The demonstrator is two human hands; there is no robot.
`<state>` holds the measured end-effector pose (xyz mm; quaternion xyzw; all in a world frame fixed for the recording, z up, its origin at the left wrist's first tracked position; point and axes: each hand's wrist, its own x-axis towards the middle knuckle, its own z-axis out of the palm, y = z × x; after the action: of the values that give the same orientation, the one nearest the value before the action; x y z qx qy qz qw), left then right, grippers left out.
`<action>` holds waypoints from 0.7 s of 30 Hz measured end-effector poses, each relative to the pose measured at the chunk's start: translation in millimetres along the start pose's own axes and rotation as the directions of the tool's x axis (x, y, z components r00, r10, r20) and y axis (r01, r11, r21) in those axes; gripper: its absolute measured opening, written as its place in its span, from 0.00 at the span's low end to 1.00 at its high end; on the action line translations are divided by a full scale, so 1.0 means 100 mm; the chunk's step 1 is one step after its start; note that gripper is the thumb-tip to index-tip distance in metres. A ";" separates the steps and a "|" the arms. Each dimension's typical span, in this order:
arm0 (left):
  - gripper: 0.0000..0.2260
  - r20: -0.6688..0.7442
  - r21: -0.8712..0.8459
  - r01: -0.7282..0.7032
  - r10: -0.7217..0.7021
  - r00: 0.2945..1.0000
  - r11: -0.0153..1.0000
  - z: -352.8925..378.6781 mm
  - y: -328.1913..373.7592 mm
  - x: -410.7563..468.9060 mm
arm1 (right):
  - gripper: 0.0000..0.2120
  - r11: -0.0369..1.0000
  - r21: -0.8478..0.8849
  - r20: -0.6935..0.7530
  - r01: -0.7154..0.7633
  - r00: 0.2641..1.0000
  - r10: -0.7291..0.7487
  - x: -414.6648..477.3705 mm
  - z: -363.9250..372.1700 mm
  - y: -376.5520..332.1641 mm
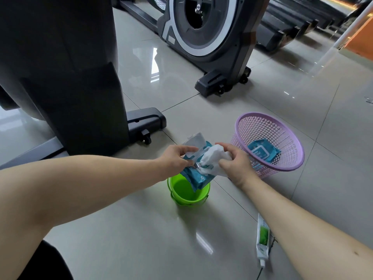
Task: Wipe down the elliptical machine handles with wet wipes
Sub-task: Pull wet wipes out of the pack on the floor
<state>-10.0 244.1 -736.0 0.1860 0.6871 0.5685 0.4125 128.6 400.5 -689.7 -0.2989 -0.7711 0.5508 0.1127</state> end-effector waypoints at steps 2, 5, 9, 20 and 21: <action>0.22 0.017 0.039 -0.006 0.005 1.000 0.999 0.00 0.01 0.00 | 0.17 0.999 -0.040 -0.003 0.010 1.000 -0.010 0.00 0.02 0.01; 0.22 0.048 0.064 0.004 -0.007 0.999 0.998 -0.01 0.03 -0.02 | 0.12 0.999 -0.046 -0.070 -0.022 0.997 0.019 0.04 0.03 0.02; 0.22 0.070 0.066 0.013 -0.018 0.997 0.998 -0.02 0.04 -0.03 | 0.20 0.985 -0.159 -0.051 -0.062 0.997 0.055 0.12 -0.05 0.02; 0.23 0.109 0.045 0.024 -0.029 0.994 0.999 -0.09 0.08 -0.02 | 0.18 0.975 -0.218 0.073 -0.051 0.995 0.068 0.07 -0.28 -0.26; 0.22 0.113 0.041 0.021 -0.025 0.993 0.999 -0.10 0.09 -0.01 | 0.17 0.975 -0.218 0.087 -0.051 0.994 0.071 0.06 -0.28 -0.28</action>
<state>-19.0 239.7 -727.1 0.2183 0.6757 0.5384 0.4538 128.0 420.2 -654.5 -0.3064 -0.8211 0.4809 0.0262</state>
